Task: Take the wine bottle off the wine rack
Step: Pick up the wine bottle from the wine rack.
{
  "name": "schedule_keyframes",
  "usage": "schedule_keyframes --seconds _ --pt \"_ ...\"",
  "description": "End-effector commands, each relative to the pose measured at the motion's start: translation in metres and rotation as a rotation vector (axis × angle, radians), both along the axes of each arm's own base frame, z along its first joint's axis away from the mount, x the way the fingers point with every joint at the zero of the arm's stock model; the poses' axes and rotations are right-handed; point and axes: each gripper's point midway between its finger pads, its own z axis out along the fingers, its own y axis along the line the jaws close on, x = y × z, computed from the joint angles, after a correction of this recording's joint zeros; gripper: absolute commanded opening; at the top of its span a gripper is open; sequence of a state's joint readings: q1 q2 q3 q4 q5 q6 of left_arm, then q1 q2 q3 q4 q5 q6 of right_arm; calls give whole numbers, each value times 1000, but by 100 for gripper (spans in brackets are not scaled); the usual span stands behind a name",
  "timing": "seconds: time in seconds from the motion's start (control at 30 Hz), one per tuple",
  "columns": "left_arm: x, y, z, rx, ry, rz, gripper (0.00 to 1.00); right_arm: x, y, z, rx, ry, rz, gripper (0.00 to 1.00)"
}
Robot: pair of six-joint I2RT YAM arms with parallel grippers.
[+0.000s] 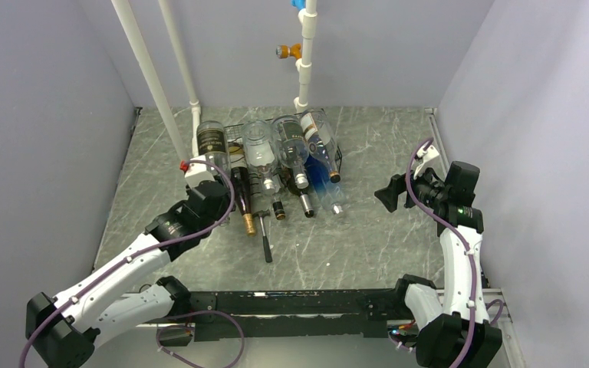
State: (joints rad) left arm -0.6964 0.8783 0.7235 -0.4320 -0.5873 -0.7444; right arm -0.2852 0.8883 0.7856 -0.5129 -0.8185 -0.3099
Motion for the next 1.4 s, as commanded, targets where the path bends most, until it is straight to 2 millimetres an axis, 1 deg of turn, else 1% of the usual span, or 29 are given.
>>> schedule_keyframes --seconds 0.0,0.23,0.83,1.37 --pt "20 -12 83 -169 -262 21 0 4 0 5 -6 -34 -2 100" --pt "17 -20 95 -189 -282 -6 0 4 0 5 -6 -34 -2 100" --pt "11 -45 116 -247 -313 -80 0 3 0 5 -4 -34 1 100" --pt "3 -76 141 -292 -347 -177 0 3 1 7 0 -36 6 100"
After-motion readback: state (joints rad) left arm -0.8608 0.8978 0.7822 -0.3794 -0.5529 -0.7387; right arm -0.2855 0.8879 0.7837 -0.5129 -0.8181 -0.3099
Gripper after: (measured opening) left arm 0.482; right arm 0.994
